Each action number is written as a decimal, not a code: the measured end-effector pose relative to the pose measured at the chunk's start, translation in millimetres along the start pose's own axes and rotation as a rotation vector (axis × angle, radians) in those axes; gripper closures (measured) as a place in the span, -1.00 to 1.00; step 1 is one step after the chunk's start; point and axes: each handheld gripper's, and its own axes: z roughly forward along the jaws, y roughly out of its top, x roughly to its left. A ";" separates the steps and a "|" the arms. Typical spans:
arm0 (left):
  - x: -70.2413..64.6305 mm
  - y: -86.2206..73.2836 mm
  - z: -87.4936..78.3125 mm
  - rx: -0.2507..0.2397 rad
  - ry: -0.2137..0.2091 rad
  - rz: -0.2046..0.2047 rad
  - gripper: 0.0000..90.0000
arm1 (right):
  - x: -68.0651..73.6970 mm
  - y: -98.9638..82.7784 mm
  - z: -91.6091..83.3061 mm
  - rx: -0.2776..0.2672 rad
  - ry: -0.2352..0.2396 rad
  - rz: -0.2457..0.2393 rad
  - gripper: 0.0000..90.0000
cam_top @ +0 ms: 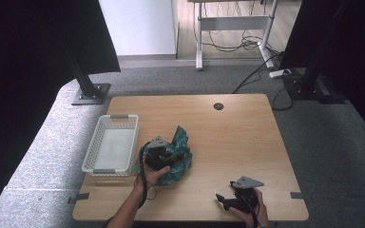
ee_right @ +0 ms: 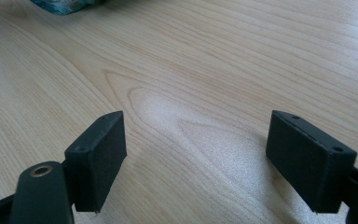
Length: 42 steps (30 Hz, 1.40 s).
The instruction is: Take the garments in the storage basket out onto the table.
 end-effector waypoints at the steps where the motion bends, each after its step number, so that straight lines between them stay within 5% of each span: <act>1: -1.3 0.2 1.1 0.001 -0.001 0.002 0.78 | 0.0 0.0 0.0 0.000 0.000 0.000 -0.56; 17: -23.1 -4.5 25.4 0.034 -0.037 0.036 0.78 | 0.4 -0.1 0.0 0.001 -0.002 -0.002 -0.56; 42: -27.2 2.0 67.6 0.052 -0.058 0.036 0.78 | 0.2 -0.9 -0.9 -0.001 0.003 0.000 -0.56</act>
